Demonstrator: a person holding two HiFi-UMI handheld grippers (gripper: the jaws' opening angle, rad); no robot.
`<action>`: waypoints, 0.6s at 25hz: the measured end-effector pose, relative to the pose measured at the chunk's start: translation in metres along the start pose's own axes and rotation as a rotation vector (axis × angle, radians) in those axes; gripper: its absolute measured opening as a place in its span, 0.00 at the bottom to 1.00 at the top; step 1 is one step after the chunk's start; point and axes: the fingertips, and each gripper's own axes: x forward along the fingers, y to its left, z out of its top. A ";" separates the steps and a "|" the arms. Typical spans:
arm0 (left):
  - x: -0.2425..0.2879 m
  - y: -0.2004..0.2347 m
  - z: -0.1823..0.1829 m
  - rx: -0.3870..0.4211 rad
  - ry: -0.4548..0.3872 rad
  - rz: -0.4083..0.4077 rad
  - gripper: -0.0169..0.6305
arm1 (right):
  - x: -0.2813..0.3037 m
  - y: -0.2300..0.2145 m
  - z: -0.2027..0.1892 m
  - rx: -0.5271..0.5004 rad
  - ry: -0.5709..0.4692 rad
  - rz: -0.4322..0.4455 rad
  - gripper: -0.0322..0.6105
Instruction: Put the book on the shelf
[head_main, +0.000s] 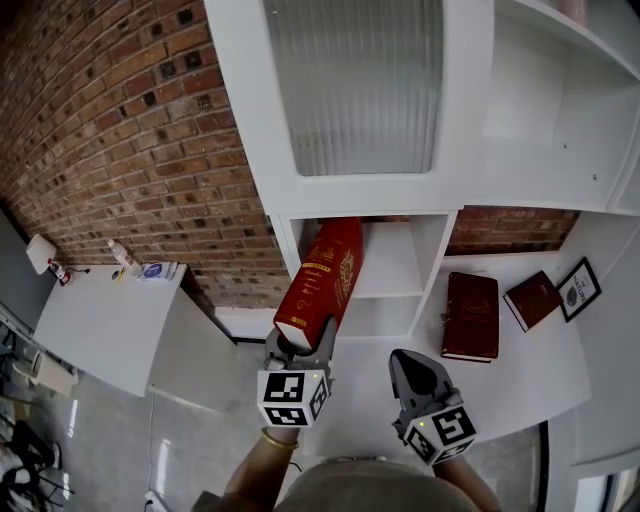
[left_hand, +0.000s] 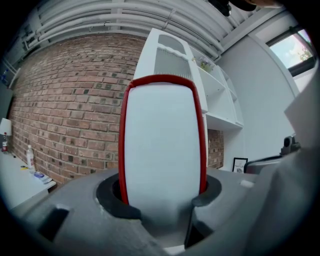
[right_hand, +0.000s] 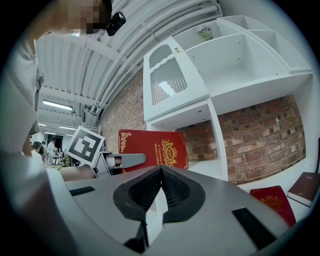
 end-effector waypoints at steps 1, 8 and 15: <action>0.002 0.000 0.000 0.001 0.001 0.004 0.39 | 0.000 0.000 0.001 -0.001 0.000 0.003 0.06; 0.018 0.000 0.000 0.018 0.008 0.022 0.39 | 0.002 -0.001 0.002 -0.002 -0.007 0.019 0.06; 0.035 -0.001 -0.002 0.034 0.018 0.036 0.39 | 0.000 -0.003 0.002 -0.002 -0.013 0.012 0.06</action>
